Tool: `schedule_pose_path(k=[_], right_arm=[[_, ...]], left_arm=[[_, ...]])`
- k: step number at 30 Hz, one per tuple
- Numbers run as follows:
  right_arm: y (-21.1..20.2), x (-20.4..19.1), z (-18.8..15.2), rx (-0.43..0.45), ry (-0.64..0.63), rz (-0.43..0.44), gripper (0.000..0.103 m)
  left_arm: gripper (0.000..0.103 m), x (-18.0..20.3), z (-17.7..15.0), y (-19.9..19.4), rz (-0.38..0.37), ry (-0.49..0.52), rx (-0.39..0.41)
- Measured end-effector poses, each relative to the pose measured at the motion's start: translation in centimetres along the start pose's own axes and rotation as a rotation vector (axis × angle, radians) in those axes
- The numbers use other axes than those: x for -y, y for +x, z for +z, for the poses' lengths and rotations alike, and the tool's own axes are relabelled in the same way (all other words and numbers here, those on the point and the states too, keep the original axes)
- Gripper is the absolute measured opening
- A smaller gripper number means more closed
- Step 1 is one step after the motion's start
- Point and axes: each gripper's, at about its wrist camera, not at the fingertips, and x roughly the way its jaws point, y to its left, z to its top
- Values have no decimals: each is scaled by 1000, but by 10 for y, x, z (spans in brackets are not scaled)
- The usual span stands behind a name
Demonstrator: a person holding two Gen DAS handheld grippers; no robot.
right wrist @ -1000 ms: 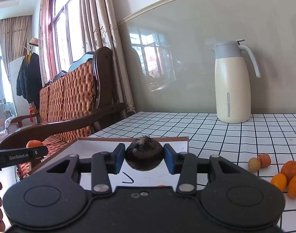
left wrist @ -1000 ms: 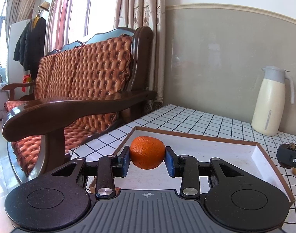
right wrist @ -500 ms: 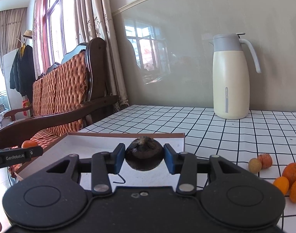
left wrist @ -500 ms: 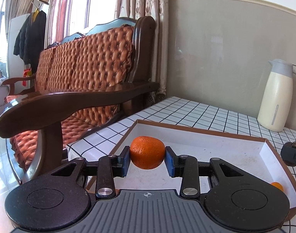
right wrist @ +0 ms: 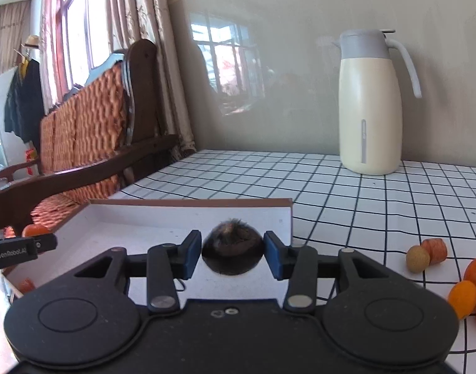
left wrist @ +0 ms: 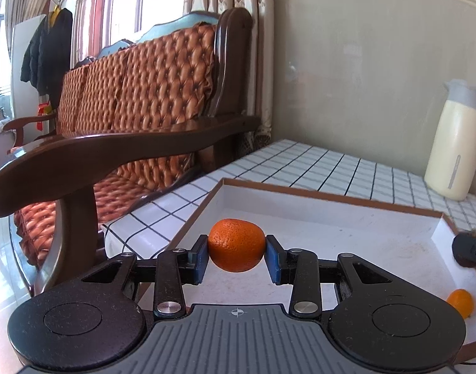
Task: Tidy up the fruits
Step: 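Lower both held fruits toward the tray floor with both tools, then open both tools to release the mandarin and mangosteen into the tray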
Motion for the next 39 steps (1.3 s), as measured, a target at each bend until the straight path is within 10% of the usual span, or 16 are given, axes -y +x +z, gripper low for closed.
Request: schedule_pose_path(k=[3,4,5,9,39], right_arm=[[-10,1,1,63,12,-20,73],[-12,2,3,77,13,-20,73],[-16,3,4,90,21,-15,78],[-27,7,9,149,41,-4,97],[-57,14,-4,93,-28,37,97]], left_arm=[[56,-1,2,4,13,-10,-13],[92,-1,3,3,24,-23,-10],[103,-2,4,-1,42,-38,15],[103,0,7,-19,60,-10,118],[103,21,0,-73,68,84,169]])
